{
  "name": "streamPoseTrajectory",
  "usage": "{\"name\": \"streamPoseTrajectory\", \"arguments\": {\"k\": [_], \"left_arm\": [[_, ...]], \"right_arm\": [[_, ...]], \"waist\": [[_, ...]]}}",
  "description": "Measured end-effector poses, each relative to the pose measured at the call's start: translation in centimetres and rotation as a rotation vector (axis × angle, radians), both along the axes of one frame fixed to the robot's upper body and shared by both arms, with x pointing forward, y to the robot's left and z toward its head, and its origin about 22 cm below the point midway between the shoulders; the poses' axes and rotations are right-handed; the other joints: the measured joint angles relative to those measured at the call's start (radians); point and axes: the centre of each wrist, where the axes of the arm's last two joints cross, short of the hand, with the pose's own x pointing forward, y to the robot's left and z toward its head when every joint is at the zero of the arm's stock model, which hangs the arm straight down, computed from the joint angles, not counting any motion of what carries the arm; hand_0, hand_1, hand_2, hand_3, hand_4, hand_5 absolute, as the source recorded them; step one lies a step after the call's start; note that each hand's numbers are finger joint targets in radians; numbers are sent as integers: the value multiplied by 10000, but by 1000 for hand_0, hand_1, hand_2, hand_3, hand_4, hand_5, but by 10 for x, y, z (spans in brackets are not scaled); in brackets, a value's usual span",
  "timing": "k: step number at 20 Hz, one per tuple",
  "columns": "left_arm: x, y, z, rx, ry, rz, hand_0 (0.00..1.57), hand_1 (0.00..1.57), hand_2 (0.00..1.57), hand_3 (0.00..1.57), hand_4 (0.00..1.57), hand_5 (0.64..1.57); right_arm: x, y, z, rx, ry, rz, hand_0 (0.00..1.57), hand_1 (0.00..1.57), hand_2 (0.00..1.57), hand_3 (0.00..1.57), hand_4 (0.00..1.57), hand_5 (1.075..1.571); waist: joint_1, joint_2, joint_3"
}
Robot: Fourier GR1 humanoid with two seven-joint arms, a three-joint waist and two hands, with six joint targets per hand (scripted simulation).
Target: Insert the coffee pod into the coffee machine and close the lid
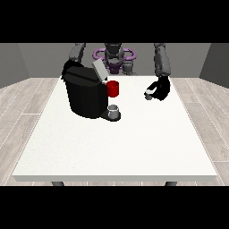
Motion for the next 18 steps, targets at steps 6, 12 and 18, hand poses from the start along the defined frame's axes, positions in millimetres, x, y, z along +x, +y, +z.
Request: {"name": "streamPoseTrajectory", "arguments": {"k": [6, 12, 18], "left_arm": [[22, -15, 33, -173, -299, -914, 1243, 1243, 1327, 1315, 535, 1571], [43, -31, 74, -217, -634, -1556, 1255, 1255, 1332, 1288, 556, 1571], [59, -49, 111, -222, -975, -1699, 1272, 1272, 1342, 1293, 548, 1571]], "right_arm": [[-2, -3, -14, 14, 632, -4, 0, 0, 0, 0, 488, 1571], [2, 3, -17, -44, 636, 135, 0, 0, 0, 0, 468, 1571], [8, 9, -13, 110, 439, 343, 0, 0, 0, 0, 496, 1571]], "waist": [[71, -475, 2], [-21, -675, 3], [-242, -598, 2]]}}
